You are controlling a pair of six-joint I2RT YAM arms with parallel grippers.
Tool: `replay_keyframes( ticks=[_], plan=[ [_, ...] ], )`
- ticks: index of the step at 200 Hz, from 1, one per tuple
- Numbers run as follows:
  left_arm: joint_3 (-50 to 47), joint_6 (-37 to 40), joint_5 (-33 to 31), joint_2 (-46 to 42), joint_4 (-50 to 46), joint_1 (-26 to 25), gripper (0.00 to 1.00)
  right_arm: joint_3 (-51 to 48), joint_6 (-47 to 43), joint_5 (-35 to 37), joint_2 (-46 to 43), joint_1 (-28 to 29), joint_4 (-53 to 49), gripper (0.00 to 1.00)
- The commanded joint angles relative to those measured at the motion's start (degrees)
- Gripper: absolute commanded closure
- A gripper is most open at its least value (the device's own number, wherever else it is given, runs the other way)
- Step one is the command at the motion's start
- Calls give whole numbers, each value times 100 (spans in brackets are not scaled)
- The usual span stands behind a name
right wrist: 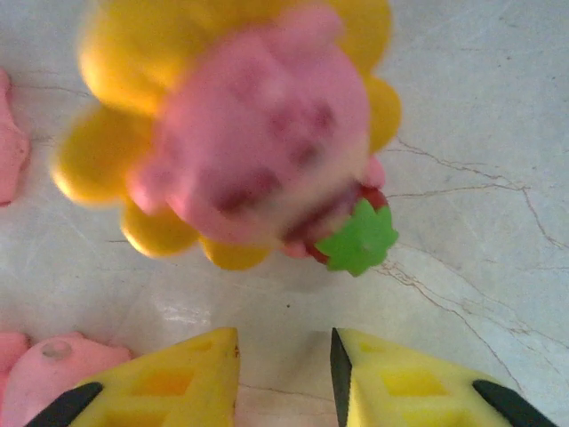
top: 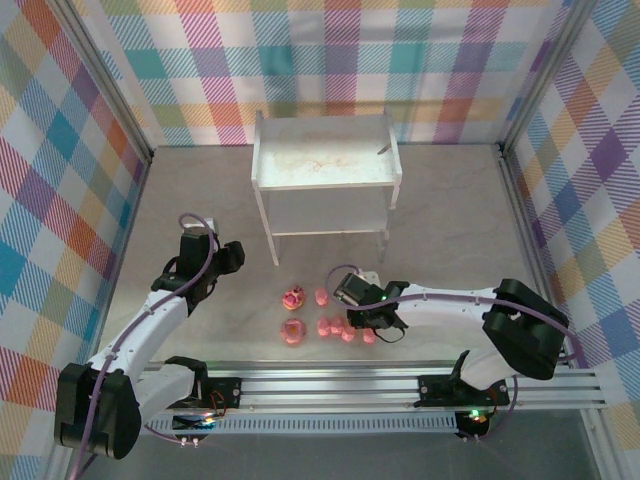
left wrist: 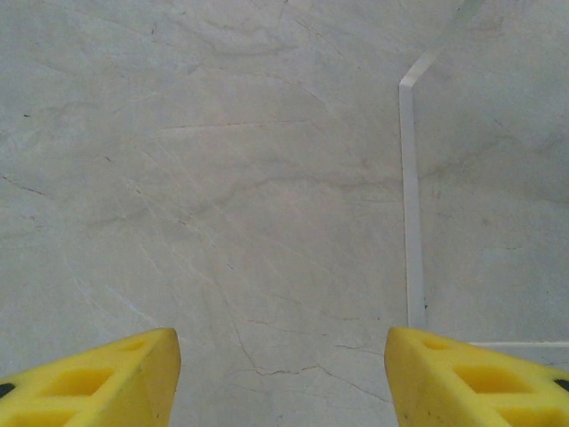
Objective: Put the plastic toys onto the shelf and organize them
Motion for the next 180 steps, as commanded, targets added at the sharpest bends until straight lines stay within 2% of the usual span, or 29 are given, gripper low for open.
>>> replay_keyframes(
  ticks=[1,62,91,103,143,164,180],
  plan=[
    [170,25,49,-100,119,-60,38,-5,-140,186,-278,35,-102,62],
    [224,27,62,-117,104,-60,38,264,-548,745,-964,34,-388,44],
    [241,39,82,-121,110,-60,38,305,-861,835,-1016,25,-473,26],
    [234,36,110,-115,113,-62,38,297,-1219,679,-966,14,-372,20],
    [238,40,118,-136,118,-60,38,317,-2312,84,-670,-89,-125,14],
    [246,53,121,-167,100,-60,38,290,-2651,-340,-618,-312,29,14],
    [258,65,121,-176,79,-60,38,209,-2769,-400,-664,-496,127,9]
  ],
)
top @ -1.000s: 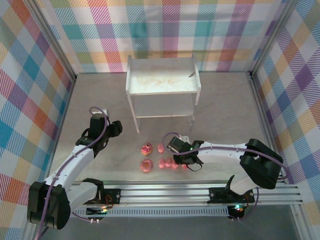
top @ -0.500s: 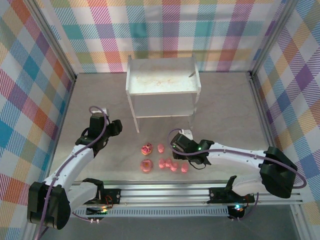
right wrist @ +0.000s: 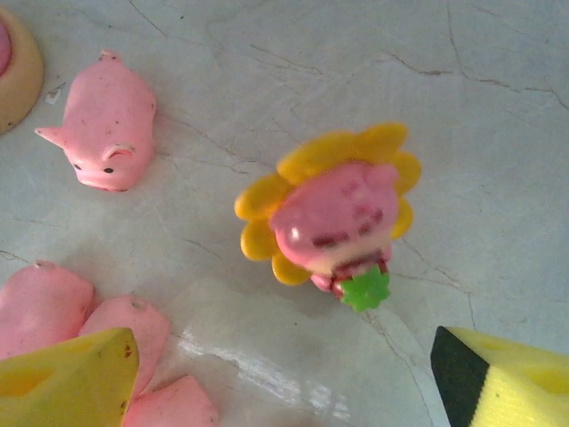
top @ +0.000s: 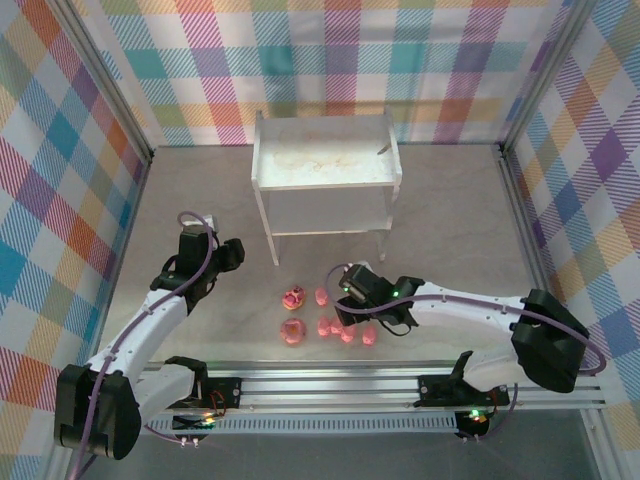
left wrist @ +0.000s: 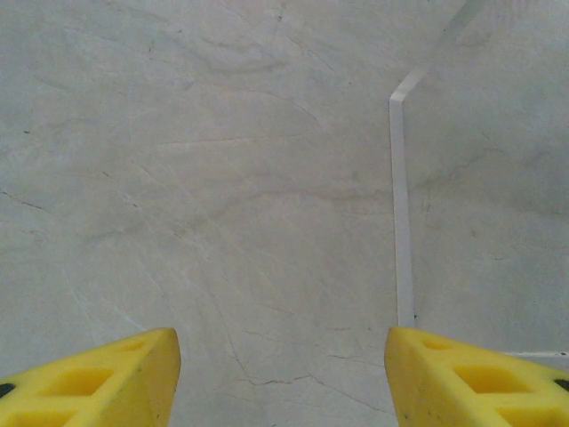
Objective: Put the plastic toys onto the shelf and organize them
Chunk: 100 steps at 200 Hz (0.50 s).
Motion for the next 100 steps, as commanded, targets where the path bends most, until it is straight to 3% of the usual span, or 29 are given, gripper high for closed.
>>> replay_keyframes(
  ticks=[1,49,100],
  plan=[
    [164,68,110,-140,77,-60,38,30,-563,-367,-41,-254,251,9],
    [204,111,91,-115,75,-60,38,-192,-803,-770,-262,-659,626,2],
    [200,99,93,-74,93,-60,38,-12,-1277,-1202,213,-768,584,2]
  ],
)
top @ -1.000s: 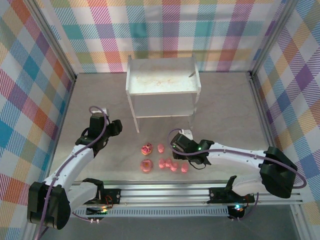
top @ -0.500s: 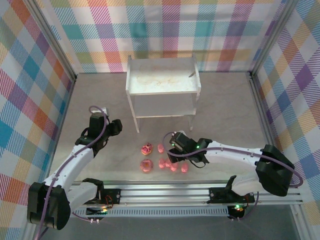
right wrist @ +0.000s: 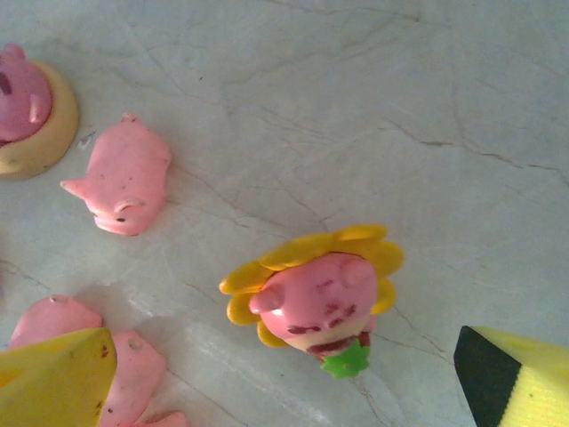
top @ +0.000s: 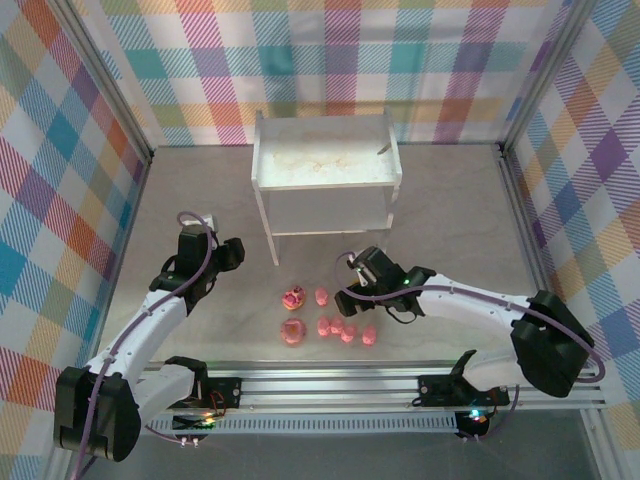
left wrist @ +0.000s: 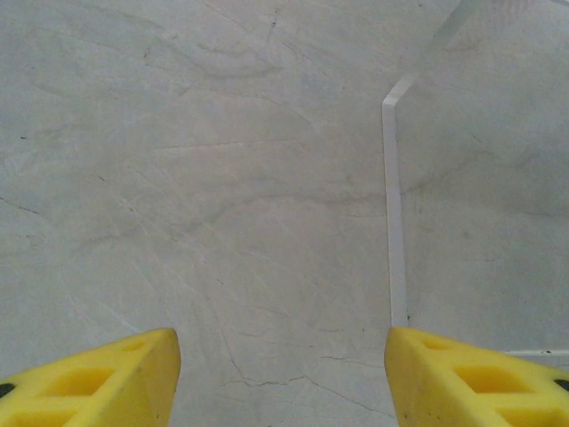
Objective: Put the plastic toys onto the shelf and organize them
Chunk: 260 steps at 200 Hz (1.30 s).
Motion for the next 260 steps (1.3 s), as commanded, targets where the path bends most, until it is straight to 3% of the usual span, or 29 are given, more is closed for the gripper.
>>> replay_keyframes(
  ticks=[1,132,260],
  plan=[
    [187,77,49,-39,93,-60,38,94,-352,-268,272,-31,22,2],
    [213,98,24,154,154,-60,38,262,-729,93,918,-155,587,1],
    [281,108,35,284,169,-60,38,103,-869,-422,1074,-351,1054,5]
  ],
)
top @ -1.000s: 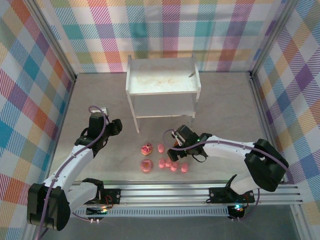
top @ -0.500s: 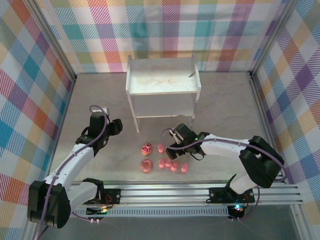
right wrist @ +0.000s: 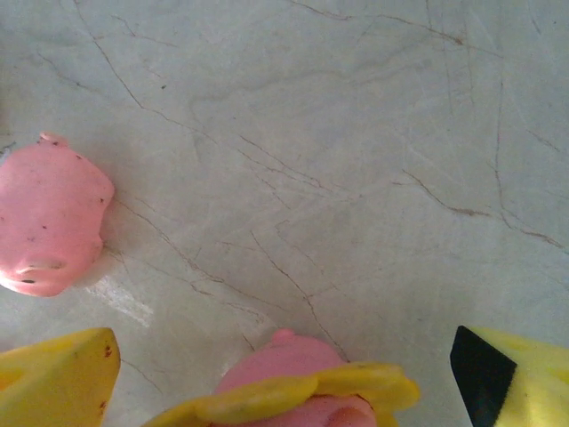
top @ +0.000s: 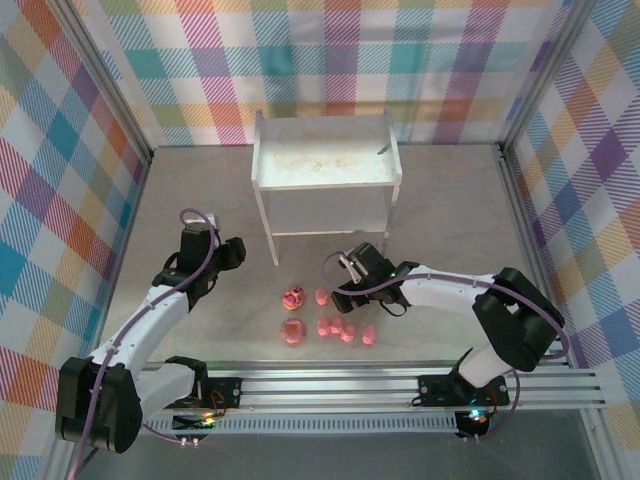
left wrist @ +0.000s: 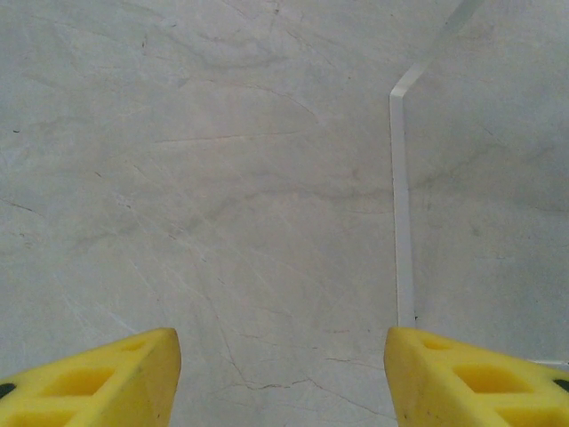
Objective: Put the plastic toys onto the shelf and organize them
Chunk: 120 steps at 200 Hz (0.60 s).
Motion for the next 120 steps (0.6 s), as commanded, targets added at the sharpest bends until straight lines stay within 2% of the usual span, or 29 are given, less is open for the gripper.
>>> replay_keyframes(
  ticks=[1,50,97,120],
  plan=[
    [208,108,38,23,131,-60,38,-14,-96,-262,24,-40,230,5],
    [219,101,49,33,123,-60,38,-103,-84,-421,-19,-54,203,21],
    [194,74,73,50,158,-60,38,-240,23,-79,-273,-51,-136,23],
    [190,39,92,62,186,-60,38,-268,-1,-36,-293,-53,-177,34]
  ],
)
